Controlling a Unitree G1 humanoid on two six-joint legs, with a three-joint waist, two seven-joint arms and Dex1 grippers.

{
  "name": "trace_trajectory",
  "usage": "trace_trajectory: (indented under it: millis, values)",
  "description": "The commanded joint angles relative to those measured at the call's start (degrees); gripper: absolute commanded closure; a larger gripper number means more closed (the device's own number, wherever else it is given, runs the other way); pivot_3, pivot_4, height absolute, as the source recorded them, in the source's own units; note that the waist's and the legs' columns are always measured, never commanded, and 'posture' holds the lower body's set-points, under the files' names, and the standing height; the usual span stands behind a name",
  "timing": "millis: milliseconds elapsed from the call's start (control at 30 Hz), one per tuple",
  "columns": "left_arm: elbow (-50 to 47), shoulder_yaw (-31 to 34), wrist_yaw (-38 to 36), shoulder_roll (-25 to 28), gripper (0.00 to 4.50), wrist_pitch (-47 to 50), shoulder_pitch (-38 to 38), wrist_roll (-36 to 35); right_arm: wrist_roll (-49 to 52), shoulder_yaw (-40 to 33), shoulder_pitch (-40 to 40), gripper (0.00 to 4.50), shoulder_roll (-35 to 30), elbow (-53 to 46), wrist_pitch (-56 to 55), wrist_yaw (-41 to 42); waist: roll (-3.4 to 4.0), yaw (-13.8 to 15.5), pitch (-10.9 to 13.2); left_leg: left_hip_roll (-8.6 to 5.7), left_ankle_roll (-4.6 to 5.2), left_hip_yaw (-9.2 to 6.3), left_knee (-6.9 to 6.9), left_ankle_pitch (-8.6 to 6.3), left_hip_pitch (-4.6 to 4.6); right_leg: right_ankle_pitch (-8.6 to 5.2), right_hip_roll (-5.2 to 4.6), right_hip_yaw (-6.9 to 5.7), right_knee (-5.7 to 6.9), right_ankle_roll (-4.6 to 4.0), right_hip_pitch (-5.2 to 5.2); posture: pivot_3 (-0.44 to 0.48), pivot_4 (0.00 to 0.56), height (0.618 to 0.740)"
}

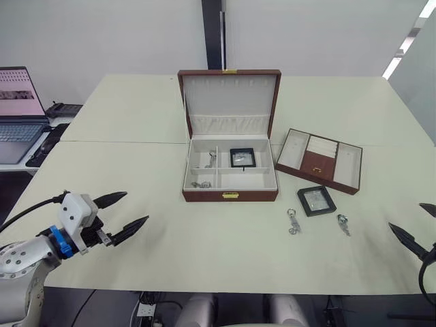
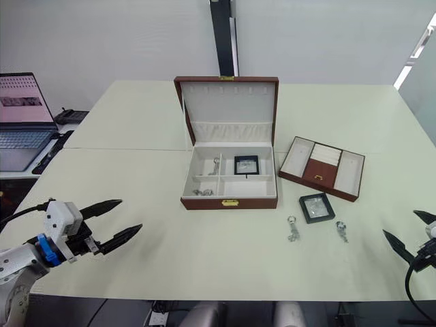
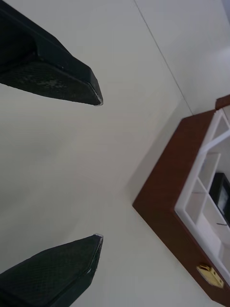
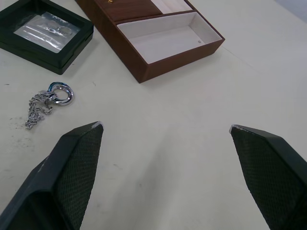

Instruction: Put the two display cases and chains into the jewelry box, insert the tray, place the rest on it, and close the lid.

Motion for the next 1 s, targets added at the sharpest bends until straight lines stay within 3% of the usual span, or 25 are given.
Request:
trace_trajectory:
  millis: [33, 333, 500, 800, 900, 967, 1000]
  values:
    - [-4.47, -1.64, -4.36, 2.03, 0.06, 0.11, 0.55, -2.02, -0.85, -0.63, 0.50, 0.00, -0.55, -1.79, -1.12, -0.69, 0.01, -0.01, 0.01, 0.00, 0.00, 0.01, 0.00, 0.00, 0.00, 0.00, 0.00, 0.01, -0.01, 0.00, 0.00, 0.000, 0.150, 0.740]
    - [-11.40, -5.51, -9.62, 5.72, 0.06, 7.57, -1.81, -7.81, -0.62, -1.14, 0.08, 0.00, -4.07, -3.47, 1.39, 1.78, 0.18, 0.01, 0.08, -0.01, 0.03, 0.03, 0.01, -0.01, 0.00, 0.00, 0.00, 0.02, -0.01, 0.00, 0.01, 0.000, 0.150, 0.740]
    - [-13.66, -8.26, -14.23, 6.16, 0.06, 9.87, -5.90, -12.42, 2.06, -0.09, -1.49, 0.00, -10.90, -8.36, 6.53, 7.20, 0.25, -0.06, 0.12, -0.01, 0.03, 0.05, 0.01, -0.01, -0.01, 0.00, 0.02, 0.01, -0.01, 0.00, 0.01, 0.000, 0.150, 0.740]
    - [-14.64, -11.74, -15.95, 3.95, 0.06, 9.57, -11.34, -13.96, 6.38, 10.92, -10.80, 0.00, -22.64, -13.38, 13.04, 17.37, 0.23, -0.06, 0.18, 0.00, 0.03, 0.03, 0.03, -0.01, -0.04, 0.00, 0.02, -0.07, -0.06, -0.01, 0.05, 0.000, 0.150, 0.740]
    - [-14.75, -13.01, -15.76, 2.66, 0.00, 8.17, -13.05, -13.02, 4.46, 16.60, -15.53, 0.65, -24.05, -12.18, 12.33, 17.78, 0.22, -0.05, 0.19, 0.00, 0.03, 0.01, 0.04, -0.01, -0.06, 0.00, 0.02, -0.10, -0.10, -0.01, 0.05, 0.000, 0.150, 0.740]
    - [-15.24, -13.55, -14.94, 2.08, 0.00, 8.71, -14.01, -13.18, 1.96, 20.09, -18.05, 1.31, -24.54, -10.93, 11.36, 17.38, 0.22, -0.07, 0.19, 0.00, -0.01, 0.01, 0.04, 0.01, -0.06, 0.00, 0.02, -0.11, -0.10, 0.00, 0.06, 0.000, 0.150, 0.740]
    - [-15.56, -13.87, -14.69, 1.85, 0.00, 8.87, -14.43, -13.27, 0.29, 22.14, -19.30, 1.31, -24.67, -10.10, 10.36, 17.18, 0.21, -0.06, 0.19, -0.01, -0.12, 0.02, 0.04, 0.07, -0.06, 0.00, 0.02, -0.11, -0.10, 0.00, 0.05, 0.000, 0.150, 0.740]
